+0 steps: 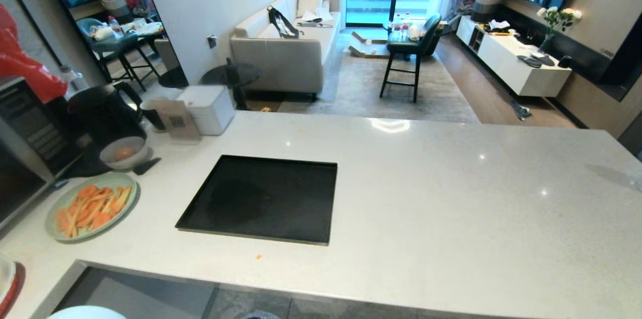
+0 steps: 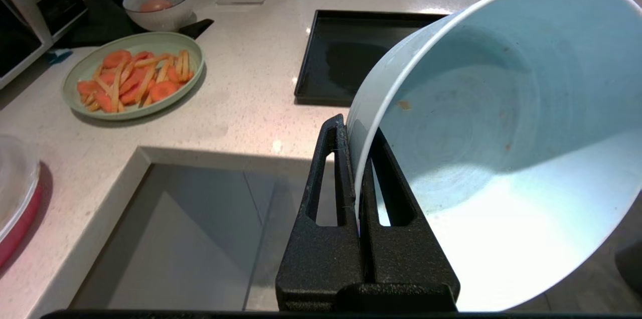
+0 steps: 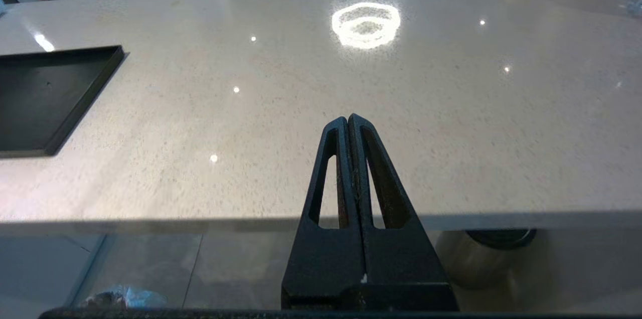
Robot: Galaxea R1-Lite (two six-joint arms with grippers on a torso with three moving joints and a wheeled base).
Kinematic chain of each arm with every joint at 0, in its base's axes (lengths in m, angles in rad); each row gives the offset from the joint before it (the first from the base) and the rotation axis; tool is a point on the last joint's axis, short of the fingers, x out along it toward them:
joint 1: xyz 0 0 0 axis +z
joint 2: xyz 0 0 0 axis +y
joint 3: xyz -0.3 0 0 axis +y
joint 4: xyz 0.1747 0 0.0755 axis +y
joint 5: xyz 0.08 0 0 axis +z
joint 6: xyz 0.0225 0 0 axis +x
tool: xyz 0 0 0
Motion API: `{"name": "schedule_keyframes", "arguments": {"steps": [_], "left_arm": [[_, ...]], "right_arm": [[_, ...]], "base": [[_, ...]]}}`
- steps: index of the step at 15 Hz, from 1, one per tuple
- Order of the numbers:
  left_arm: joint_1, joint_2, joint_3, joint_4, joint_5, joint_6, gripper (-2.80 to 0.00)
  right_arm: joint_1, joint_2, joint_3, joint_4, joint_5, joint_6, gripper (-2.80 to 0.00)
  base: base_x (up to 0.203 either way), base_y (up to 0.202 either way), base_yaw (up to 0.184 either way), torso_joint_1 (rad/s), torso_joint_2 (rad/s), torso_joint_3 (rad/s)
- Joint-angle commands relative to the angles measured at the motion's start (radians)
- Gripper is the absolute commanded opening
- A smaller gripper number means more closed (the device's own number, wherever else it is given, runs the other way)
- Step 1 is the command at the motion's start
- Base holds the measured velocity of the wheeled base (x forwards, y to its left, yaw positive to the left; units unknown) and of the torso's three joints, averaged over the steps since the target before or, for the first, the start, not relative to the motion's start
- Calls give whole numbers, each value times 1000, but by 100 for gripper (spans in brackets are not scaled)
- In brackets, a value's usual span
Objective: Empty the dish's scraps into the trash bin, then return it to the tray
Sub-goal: Put the bowl back to the table
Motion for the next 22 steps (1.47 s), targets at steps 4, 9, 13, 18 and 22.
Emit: {"name": "schedule_keyframes", "arguments": {"steps": [4,9,13,18,22], "left_arm": [[0,0,0,0,0,-1,-280],[0,0,0,0,0,-1,-280],[1,0,0,0,0,-1,-280],[1,0,0,0,0,-1,-280],[2,0,-2,4,2,-18,-280]], "right_arm": [[0,0,0,0,0,0,-280],[0,0,0,0,0,0,-280],[0,0,0,0,1,0,-280],[0,0,0,0,0,0,-280],[0,0,0,0,0,0,-280]], "base": [[54,0,1,5,4,2],[0,0,0,0,0,0],[0,0,0,0,0,0],[0,0,0,0,0,0],[0,0,0,0,0,0]]}}
